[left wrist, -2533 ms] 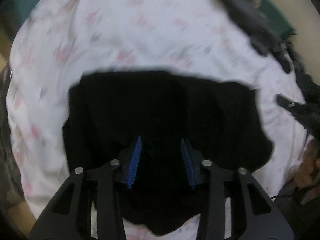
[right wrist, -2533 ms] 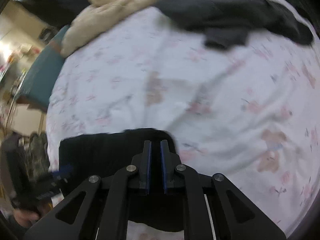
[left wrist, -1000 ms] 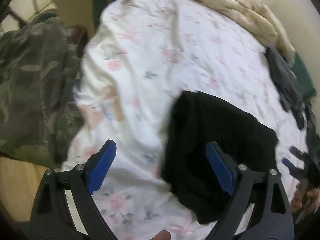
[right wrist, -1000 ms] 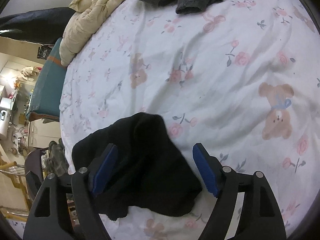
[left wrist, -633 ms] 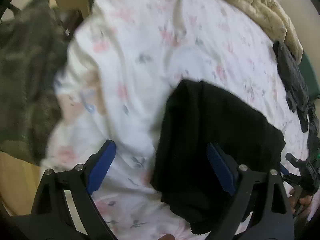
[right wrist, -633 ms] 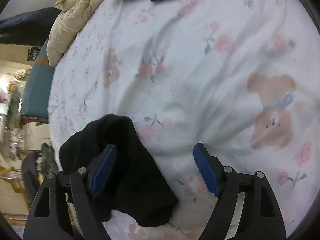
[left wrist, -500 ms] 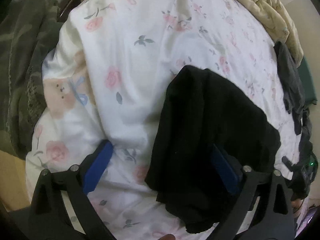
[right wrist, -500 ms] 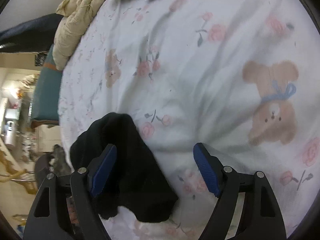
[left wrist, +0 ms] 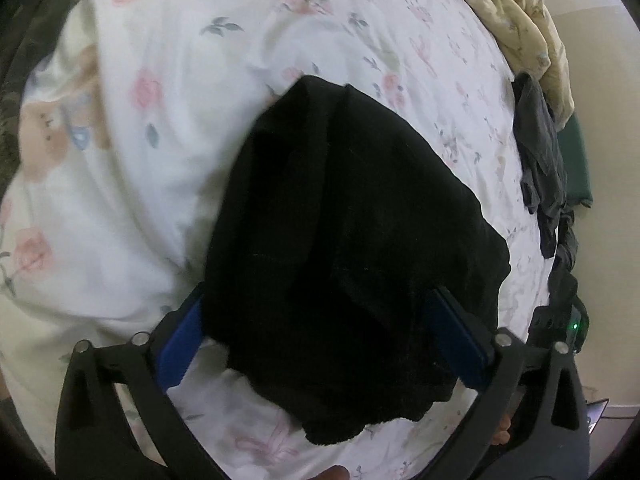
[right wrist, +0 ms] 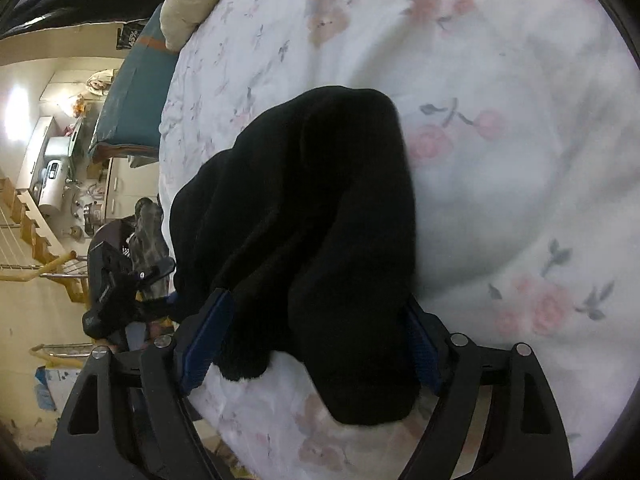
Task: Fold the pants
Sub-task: 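Grasp the folded pants with both tools and lift them off the bed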
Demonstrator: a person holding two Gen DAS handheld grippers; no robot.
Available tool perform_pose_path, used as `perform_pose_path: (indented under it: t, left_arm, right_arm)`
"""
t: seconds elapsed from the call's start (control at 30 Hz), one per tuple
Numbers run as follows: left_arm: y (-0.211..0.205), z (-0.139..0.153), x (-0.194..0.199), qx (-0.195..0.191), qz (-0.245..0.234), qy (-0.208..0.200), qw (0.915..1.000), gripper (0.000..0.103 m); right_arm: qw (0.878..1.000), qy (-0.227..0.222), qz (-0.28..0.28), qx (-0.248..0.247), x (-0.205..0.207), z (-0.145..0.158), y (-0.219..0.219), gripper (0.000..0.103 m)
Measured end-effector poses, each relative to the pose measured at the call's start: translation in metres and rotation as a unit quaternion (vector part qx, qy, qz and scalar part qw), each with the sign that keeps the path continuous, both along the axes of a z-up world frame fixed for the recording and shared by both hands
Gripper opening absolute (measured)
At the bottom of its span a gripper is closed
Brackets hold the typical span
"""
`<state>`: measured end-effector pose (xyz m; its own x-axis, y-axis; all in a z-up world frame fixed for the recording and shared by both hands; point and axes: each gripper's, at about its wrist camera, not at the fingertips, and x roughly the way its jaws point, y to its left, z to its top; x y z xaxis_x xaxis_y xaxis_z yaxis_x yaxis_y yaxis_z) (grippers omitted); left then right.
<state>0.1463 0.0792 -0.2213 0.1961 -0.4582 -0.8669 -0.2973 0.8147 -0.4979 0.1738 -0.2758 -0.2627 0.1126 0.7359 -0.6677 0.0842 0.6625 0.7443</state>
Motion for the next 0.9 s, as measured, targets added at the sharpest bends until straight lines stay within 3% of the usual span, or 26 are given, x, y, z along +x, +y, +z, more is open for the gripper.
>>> perform_pose_path:
  t: [0.17,0.23,0.27,0.3,0.37,0.4,0.43,0.53,0.77,0.9]
  left_arm:
    - [-0.028,0.001,-0.003,0.050,-0.045,-0.024,0.9975,0.099]
    - [-0.038,0.003,-0.004,0.060,-0.049,-0.040,0.9962,0.078]
    - [-0.042,0.004,-0.004,0.071,-0.048,-0.046,0.9953,0.058]
    - [-0.045,0.003,-0.003,0.079,-0.048,-0.050,0.9945,0.031]
    - [-0.040,0.002,-0.002,0.072,-0.040,-0.053,0.9952,0.017]
    - [-0.039,0.004,-0.001,0.068,-0.036,-0.060,0.9953,0.013]
    - [-0.037,0.009,-0.001,0.066,-0.035,-0.068,0.9949,0.012]
    - [-0.031,0.040,-0.004,0.055,-0.031,-0.116,0.9912,0.011]
    - [0.028,0.132,-0.016,0.014,0.023,-0.204,0.9786,0.011]
    - [0.081,0.178,-0.024,0.024,0.048,-0.237,0.9700,0.011]
  right_arm:
    - [0.999,-0.006,-0.021,0.026,0.006,-0.001,0.007,0.086]
    - [0.999,-0.012,-0.011,0.028,0.007,-0.001,0.020,0.083]
    - [1.000,-0.017,-0.007,0.021,0.008,-0.001,0.027,0.082]
    - [1.000,-0.023,-0.005,0.013,0.008,-0.001,0.032,0.074]
    - [0.999,-0.037,-0.019,-0.010,0.010,0.000,0.038,0.047]
    - [0.999,-0.038,-0.029,-0.012,0.010,-0.001,0.037,0.021]
    - [0.998,-0.039,-0.039,-0.008,0.009,-0.001,0.036,0.014]
    - [0.996,-0.078,-0.033,-0.008,0.004,0.018,0.036,0.009]
    - [0.980,-0.193,-0.004,0.052,0.003,0.122,0.069,0.008]
    - [0.969,-0.234,0.037,0.069,0.014,0.174,0.121,0.008]
